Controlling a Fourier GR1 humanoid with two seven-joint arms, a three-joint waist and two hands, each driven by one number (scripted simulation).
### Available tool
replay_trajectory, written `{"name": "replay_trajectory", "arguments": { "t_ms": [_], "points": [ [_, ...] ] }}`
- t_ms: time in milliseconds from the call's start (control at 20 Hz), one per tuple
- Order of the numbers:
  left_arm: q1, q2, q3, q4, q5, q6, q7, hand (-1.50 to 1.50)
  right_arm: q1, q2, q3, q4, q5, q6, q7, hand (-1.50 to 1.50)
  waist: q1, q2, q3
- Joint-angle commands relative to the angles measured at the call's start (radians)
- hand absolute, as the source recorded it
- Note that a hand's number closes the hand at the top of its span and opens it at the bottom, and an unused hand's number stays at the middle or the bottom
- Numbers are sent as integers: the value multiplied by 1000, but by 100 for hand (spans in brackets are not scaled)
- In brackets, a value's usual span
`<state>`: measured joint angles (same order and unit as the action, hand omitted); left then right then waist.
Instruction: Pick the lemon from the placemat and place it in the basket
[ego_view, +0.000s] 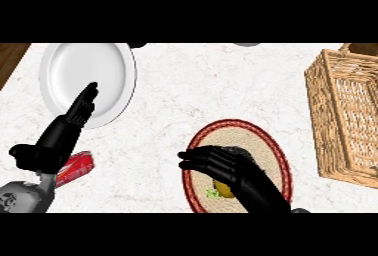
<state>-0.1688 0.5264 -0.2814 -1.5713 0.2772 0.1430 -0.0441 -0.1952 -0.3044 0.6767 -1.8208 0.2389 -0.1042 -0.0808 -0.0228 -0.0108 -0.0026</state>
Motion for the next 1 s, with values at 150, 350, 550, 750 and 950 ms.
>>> {"name": "replay_trajectory", "arguments": {
  "t_ms": [150,350,550,750,950],
  "points": [
    [-10,-7,6,17,-8,-13,-6,0,-111,-159,-99,-204,273,15,365,-150,-17,-3,-2],
    [2,-14,-7,-2,-19,-13,-13,0,-203,-314,-93,-254,250,301,543,-150,-1,-4,-5],
    [-19,7,14,-25,-16,-19,19,0,-247,-364,-122,-367,41,544,710,-150,9,-1,-3],
    [-17,-5,35,16,-2,-52,1,0,-257,-384,-191,-457,-178,681,852,-150,12,6,0],
    [-15,-31,32,-18,-22,-64,27,0,-282,-405,-343,-513,-379,740,985,-150,18,7,1]
  ]
}}
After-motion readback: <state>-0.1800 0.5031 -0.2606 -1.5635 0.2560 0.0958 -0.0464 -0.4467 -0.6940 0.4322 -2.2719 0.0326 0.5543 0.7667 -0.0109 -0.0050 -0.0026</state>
